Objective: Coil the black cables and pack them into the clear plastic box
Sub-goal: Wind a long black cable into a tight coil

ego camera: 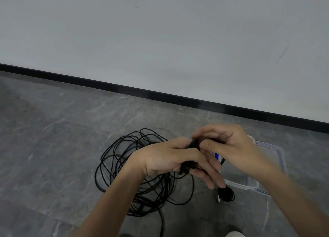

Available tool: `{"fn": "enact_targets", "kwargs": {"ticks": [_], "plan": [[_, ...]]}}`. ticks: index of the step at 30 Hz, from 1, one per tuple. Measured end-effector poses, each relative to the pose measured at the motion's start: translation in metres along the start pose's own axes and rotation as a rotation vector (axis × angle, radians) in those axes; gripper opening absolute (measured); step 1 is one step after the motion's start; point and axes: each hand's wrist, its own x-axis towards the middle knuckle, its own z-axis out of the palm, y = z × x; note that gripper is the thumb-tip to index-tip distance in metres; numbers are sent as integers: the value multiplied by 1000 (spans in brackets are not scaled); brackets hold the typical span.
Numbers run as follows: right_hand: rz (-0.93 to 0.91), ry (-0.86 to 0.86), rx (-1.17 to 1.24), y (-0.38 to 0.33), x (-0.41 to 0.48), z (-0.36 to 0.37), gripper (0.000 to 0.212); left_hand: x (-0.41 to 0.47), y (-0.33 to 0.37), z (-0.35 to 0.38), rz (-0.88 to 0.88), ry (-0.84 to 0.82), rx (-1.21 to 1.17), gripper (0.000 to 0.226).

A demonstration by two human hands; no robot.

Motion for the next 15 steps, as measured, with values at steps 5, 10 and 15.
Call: {"fn": "enact_targets", "kwargs": {"ticks": [5, 10, 15], "plan": [[-7, -15, 29, -2, 2, 2, 37, -1, 4, 3, -29, -6, -32, 33], [0, 16, 17, -2, 6, -2, 49, 1, 4, 8, -34, 71, -58, 39], [22, -24, 62, -6, 3, -3, 43, 2, 5, 9, -1, 93, -48, 34]]}}
